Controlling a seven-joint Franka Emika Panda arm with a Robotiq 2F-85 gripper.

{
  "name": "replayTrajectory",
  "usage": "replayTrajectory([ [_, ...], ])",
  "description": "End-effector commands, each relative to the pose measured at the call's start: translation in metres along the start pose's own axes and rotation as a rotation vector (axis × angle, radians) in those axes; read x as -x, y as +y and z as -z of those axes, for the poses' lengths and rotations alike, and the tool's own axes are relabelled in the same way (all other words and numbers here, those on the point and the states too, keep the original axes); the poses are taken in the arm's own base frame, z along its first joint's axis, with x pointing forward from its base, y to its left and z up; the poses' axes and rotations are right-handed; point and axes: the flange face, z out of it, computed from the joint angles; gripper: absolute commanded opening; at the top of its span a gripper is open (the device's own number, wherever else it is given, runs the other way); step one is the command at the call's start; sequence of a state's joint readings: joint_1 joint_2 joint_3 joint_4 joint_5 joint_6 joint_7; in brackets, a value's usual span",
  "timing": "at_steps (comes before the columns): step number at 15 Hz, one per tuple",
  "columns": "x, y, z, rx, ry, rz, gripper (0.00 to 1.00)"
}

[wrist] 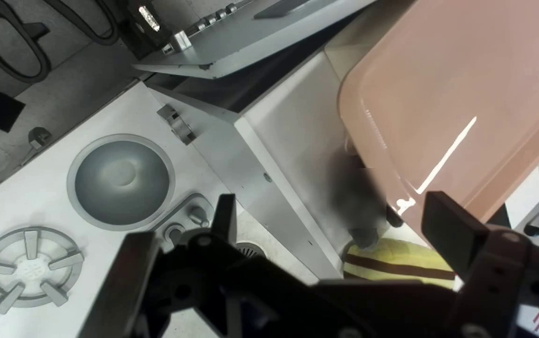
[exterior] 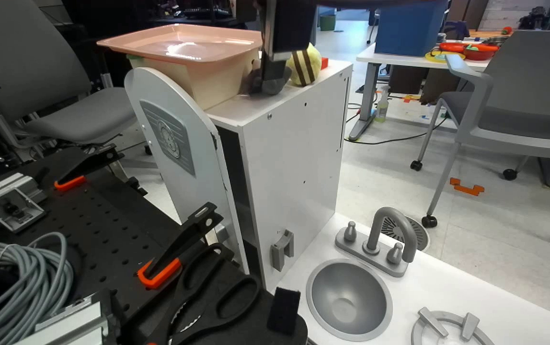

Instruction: Pick up the tray

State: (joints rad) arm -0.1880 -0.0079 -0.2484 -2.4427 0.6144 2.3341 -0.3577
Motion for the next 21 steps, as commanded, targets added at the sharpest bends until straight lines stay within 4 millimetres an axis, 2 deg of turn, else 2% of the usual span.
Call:
replayTrajectory([
  [1, -0.003, 0.003, -0.003, -0.012, -0.027, -0.004, 1.00],
  [12, 0.000, -0.021, -0.031, -0.005, -0.084, 0.038, 1.00],
  [17, -0.002, -0.023, -0.028, -0.007, -0.069, 0.033, 1.00],
  [21, -0.011, -0.024, -0.013, -0.051, -0.038, 0.009, 1.00],
])
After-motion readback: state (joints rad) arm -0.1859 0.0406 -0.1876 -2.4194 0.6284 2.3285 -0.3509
